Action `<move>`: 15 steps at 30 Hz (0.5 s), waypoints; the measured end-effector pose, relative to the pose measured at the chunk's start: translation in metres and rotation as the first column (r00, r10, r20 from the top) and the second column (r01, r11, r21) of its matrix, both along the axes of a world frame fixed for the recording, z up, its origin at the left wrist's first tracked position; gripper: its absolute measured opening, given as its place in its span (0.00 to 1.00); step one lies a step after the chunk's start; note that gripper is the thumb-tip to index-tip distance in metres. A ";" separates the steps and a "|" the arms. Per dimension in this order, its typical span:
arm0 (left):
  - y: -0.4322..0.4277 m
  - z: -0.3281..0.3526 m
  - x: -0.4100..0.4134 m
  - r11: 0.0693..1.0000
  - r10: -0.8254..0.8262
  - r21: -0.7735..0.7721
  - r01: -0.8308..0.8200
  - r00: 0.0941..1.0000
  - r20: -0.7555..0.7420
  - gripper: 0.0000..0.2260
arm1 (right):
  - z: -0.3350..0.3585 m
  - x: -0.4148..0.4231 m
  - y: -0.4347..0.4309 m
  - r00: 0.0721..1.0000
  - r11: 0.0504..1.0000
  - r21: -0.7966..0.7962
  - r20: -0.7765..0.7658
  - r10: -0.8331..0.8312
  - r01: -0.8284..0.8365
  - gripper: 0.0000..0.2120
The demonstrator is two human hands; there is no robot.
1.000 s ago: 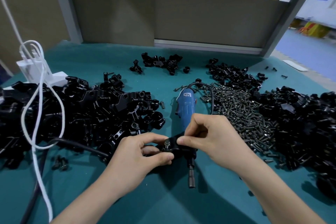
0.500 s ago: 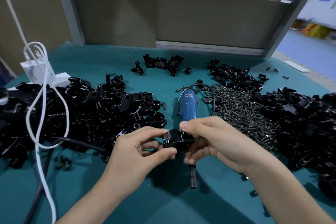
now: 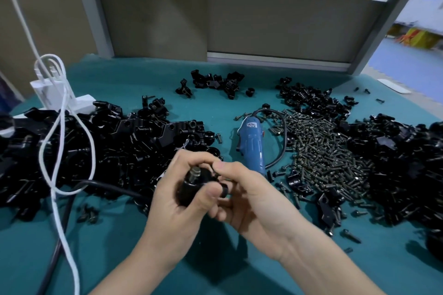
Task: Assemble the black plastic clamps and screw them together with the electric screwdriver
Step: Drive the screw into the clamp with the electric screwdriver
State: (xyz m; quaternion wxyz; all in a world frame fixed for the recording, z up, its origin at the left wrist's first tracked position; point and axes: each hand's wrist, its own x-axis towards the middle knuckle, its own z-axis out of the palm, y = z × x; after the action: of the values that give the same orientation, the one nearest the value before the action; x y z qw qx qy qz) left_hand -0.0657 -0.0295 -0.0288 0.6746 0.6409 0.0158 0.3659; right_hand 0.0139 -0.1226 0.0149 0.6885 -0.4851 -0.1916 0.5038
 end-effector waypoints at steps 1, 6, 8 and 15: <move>0.000 0.000 0.000 0.998 0.070 0.000 -0.070 0.998 0.005 0.18 | -0.002 -0.002 0.004 1.000 1.000 0.002 -0.020 0.004 -0.004 0.08; 0.002 0.002 0.000 0.961 0.260 0.091 -0.260 0.966 0.020 0.11 | 0.002 0.021 0.006 0.947 0.987 -0.157 0.313 0.077 -0.028 0.23; 0.005 0.002 -0.001 0.955 0.288 0.080 -0.285 0.957 -0.026 0.10 | 0.008 0.051 0.004 0.733 0.931 -0.254 0.679 -0.022 0.263 0.30; 0.003 0.000 0.001 0.981 0.193 0.000 -0.193 0.979 -0.062 0.14 | -0.018 0.131 0.030 0.583 0.567 -0.668 0.727 0.362 0.481 0.22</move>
State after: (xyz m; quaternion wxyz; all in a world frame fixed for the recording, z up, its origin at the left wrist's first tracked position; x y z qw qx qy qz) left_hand -0.0650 -0.0260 -0.0284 0.6371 0.6453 0.0995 0.4097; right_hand 0.1444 -0.0930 -0.0030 0.2306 -0.9243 -0.2060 0.2237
